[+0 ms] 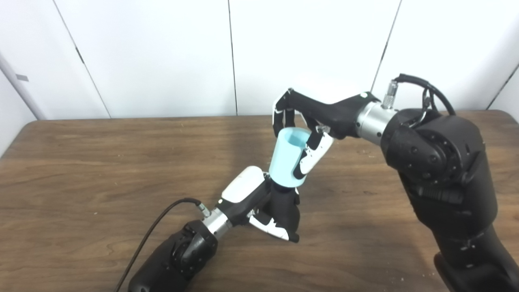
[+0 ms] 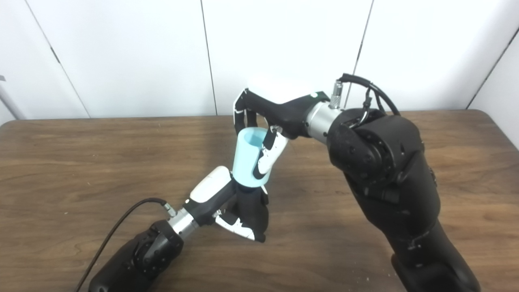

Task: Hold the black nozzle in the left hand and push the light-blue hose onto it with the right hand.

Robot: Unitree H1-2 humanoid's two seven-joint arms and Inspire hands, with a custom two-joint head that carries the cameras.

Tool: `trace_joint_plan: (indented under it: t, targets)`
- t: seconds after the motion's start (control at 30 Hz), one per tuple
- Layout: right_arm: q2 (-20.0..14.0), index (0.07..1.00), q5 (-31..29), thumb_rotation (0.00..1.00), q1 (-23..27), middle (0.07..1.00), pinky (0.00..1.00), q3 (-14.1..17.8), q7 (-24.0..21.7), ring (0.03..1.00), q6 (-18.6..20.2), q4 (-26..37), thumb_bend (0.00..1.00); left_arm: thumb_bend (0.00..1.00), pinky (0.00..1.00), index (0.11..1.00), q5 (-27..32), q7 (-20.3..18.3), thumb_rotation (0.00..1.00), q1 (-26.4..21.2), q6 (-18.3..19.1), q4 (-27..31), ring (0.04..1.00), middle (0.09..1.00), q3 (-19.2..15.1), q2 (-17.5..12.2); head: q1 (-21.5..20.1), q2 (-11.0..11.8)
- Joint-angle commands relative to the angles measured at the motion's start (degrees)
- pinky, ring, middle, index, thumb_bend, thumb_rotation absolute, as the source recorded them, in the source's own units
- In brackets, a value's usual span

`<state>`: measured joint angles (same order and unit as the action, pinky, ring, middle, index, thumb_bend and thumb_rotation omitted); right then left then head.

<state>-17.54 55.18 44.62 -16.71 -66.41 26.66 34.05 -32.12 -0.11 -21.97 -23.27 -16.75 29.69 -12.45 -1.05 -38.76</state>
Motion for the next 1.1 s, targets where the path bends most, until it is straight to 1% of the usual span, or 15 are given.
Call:
trace_joint_plan:
  t: [0.0,0.27,0.43,0.47,0.5,0.73,0.77,0.8,0.97,1.03,1.07]
  targets:
    - [0.23,0.481,1.63,0.0,2.26,0.47,0.06,0.11,-6.02,0.158,0.22,0.41,0.53,0.75,0.45,0.379,-3.0,-2.87,0.29,8.55,1.79,-5.62,0.466,0.39,3.49,-0.48,-0.06,-0.07]
    - [0.27,0.482,1.96,0.0,1.29,0.47,0.06,-1.74,-6.27,0.162,0.24,-0.34,0.53,0.75,0.45,0.386,-2.86,-2.8,0.29,8.52,1.68,-5.91,0.47,0.394,3.46,-0.37,-0.1,-0.3]
    - [0.77,0.478,3.64,0.0,-0.58,0.47,0.05,-4.51,-5.77,0.157,0.08,-1.99,0.53,0.75,0.45,0.385,-2.87,-2.88,0.28,8.53,1.8,-5.73,0.468,0.392,3.49,-0.31,0.07,-0.39]
    - [0.93,0.478,4.05,0.0,-0.94,0.421,0.05,-5.11,-5.79,0.153,0.09,-2.31,0.53,0.75,0.45,0.385,-2.85,-2.89,0.28,8.54,1.78,-5.7,0.467,0.392,3.47,-0.33,0.07,-0.39]
    - [1.1,0.477,4.41,0.0,-1.23,0.407,0.05,-5.58,-5.87,0.149,0.11,-2.54,0.53,0.75,0.45,0.385,-2.82,-2.93,0.28,8.57,1.83,-5.62,0.468,0.392,3.45,-0.35,0.05,-0.46]
    - [0.64,0.474,5.38,0.0,-1.51,0.391,0.03,-8.55,-6.14,0.128,-0.12,-3.03,0.53,0.75,0.45,0.385,-2.94,-3.06,0.28,8.61,2.28,-5.24,0.467,0.392,3.45,-0.3,0.06,-0.57]
    - [0.51,0.474,5.51,0.0,-1.46,0.43,0.03,-8.93,-6.16,0.126,-0.16,-3.02,0.53,0.75,0.45,0.385,-2.93,-3.09,0.28,8.61,2.29,-5.2,0.467,0.392,3.44,-0.32,0.12,-0.57]
    - [0.38,0.474,5.65,0.0,-1.43,0.449,0.03,-9.35,-6.18,0.125,-0.18,-2.96,0.53,0.75,0.45,0.385,-2.94,-3.09,0.28,8.61,2.3,-5.2,0.467,0.392,3.43,-0.32,0.12,-0.57]
    - [0.02,0.476,6.96,0.0,-2.41,0.469,0.03,-11.23,-6.14,0.121,-0.7,-0.59,0.53,0.75,0.45,0.386,-3.08,-3.11,0.28,8.61,2.41,-5.03,0.466,0.391,3.47,-0.32,0.5,-0.74]
    - [0.27,0.48,9.36,0.0,-3.67,0.469,0.03,-12.35,-6.04,0.119,-1.89,1.96,0.53,0.75,0.44,0.386,-3.08,-3.1,0.28,8.58,2.37,-4.99,0.466,0.391,3.45,-0.36,0.4,-0.79]
    - [0.51,0.481,11.1,0.0,-4.55,0.469,0.03,-13.05,-5.85,0.117,-3.17,3.51,0.53,0.75,0.44,0.386,-3.05,-3.1,0.28,8.55,2.35,-5.0,0.466,0.391,3.44,-0.37,0.33,-0.78]
